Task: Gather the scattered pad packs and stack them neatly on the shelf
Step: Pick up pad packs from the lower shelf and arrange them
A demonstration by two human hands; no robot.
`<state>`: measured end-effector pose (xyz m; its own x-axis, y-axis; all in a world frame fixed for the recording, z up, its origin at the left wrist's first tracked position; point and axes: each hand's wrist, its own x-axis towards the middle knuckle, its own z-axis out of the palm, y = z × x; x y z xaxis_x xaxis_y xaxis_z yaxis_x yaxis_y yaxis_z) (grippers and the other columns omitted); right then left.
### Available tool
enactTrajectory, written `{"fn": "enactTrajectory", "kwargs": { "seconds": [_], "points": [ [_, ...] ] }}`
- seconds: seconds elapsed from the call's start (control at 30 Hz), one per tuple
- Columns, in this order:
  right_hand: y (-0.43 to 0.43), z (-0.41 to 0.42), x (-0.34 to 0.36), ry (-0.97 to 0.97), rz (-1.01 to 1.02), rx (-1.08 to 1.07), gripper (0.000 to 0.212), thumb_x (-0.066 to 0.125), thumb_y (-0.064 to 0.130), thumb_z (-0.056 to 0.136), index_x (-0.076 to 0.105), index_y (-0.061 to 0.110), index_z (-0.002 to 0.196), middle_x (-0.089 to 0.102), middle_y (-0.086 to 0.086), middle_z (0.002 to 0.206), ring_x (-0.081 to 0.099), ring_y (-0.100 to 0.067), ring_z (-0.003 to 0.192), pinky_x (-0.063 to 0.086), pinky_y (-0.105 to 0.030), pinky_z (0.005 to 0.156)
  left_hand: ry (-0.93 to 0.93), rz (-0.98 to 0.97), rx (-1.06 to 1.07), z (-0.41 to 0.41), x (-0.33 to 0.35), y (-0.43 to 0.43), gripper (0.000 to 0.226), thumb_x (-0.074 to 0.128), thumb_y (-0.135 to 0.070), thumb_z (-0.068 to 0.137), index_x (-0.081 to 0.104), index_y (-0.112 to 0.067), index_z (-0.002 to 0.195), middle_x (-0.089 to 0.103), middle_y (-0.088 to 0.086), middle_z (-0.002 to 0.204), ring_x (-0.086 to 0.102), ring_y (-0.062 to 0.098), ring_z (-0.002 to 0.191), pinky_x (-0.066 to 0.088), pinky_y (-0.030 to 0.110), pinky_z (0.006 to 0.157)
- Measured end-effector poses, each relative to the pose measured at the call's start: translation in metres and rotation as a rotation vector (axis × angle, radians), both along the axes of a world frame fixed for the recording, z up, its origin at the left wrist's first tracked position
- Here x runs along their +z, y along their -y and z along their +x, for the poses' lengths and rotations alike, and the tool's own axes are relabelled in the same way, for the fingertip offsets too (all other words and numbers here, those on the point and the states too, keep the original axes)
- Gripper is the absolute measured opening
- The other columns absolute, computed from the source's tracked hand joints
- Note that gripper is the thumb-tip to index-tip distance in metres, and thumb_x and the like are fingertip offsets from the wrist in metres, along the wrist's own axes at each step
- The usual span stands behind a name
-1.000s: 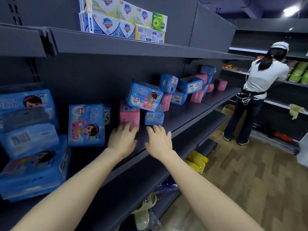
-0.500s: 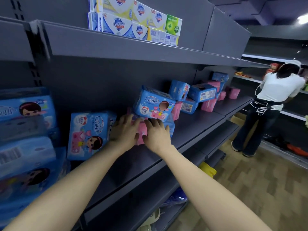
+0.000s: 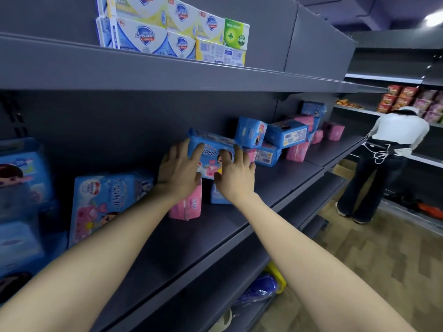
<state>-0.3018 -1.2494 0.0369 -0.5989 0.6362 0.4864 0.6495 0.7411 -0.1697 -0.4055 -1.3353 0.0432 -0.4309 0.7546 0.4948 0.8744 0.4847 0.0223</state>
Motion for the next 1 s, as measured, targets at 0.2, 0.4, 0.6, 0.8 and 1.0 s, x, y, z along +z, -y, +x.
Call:
{"fn": "enactTrajectory", "kwargs": {
  "seconds": [0.2,0.4,0.6,0.8,1.0],
  "points": [
    [-0.039,-0.001,0.008,-0.01,-0.064,-0.006,0.067,0.058,0.027,0.089,0.023,0.018,0.146,0.007,-0.017,0.154,0.017,-0.037,0.138,0.024,-0.051,0.107,-0.01,-0.008,0.055,0.002,0.008,-0.029,0.079,0.059,-0.033,0.088,0.01,-0.026,0.149,0.001,0.014,0.154,0.012,0.035,0.139,0.028,0.042,0.108],
    [-0.069,-0.013,0.015,0.005,-0.217,0.09,0.072,0.06,0.04,0.087,0.021,0.023,0.145,0.014,-0.012,0.15,0.033,-0.04,0.129,0.038,-0.047,0.1,0.046,0.01,0.136,0.0,0.019,-0.054,0.081,0.062,-0.037,0.086,0.011,-0.026,0.149,-0.002,0.015,0.154,0.017,0.042,0.137,0.032,0.047,0.106],
    [-0.085,-0.028,0.012,-0.038,-0.343,0.242,0.061,0.059,0.027,0.086,0.029,0.016,0.138,0.023,-0.014,0.142,0.05,-0.042,0.114,0.044,-0.041,0.087,0.166,0.052,0.184,0.003,0.021,-0.066,0.08,0.067,-0.032,0.083,0.019,-0.022,0.146,0.007,0.013,0.151,0.029,0.04,0.13,0.04,0.045,0.097],
    [-0.098,-0.037,0.008,-0.117,-0.369,0.324,0.069,0.067,0.024,0.083,0.03,0.016,0.141,0.025,-0.013,0.142,0.047,-0.042,0.117,0.043,-0.043,0.094,0.196,0.142,0.171,0.009,0.025,-0.08,0.077,0.07,-0.022,0.081,0.027,-0.015,0.144,0.017,0.015,0.147,0.026,0.038,0.13,0.031,0.038,0.104],
    [-0.125,-0.024,0.013,-0.29,-0.374,0.352,0.068,0.069,0.021,0.079,0.037,0.013,0.138,0.029,-0.012,0.14,0.05,-0.04,0.113,0.044,-0.046,0.095,0.154,0.234,0.134,0.023,0.037,-0.109,0.069,0.069,-0.015,0.08,0.036,-0.014,0.141,0.025,0.012,0.145,0.028,0.037,0.127,0.03,0.036,0.103]
  ]
}}
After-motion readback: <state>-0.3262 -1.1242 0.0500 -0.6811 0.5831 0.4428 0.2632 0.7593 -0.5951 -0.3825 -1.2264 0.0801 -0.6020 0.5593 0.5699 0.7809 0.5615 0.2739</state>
